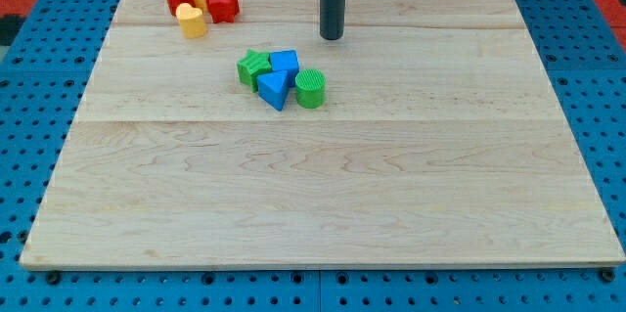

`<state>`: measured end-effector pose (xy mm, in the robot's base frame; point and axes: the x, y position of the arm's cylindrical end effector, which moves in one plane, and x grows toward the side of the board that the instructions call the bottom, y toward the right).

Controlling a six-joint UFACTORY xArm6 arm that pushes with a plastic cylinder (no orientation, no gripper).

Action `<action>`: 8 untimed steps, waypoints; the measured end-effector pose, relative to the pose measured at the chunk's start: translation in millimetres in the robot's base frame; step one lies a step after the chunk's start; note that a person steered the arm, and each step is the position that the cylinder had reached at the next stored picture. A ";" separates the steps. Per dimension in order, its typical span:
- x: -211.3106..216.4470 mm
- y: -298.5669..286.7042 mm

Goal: Push the yellow hexagon and red circle slightly left

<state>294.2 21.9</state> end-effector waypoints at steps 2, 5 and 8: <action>0.1 0.0; 0.0 -3.6; -101.9 -23.1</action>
<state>192.3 -1.2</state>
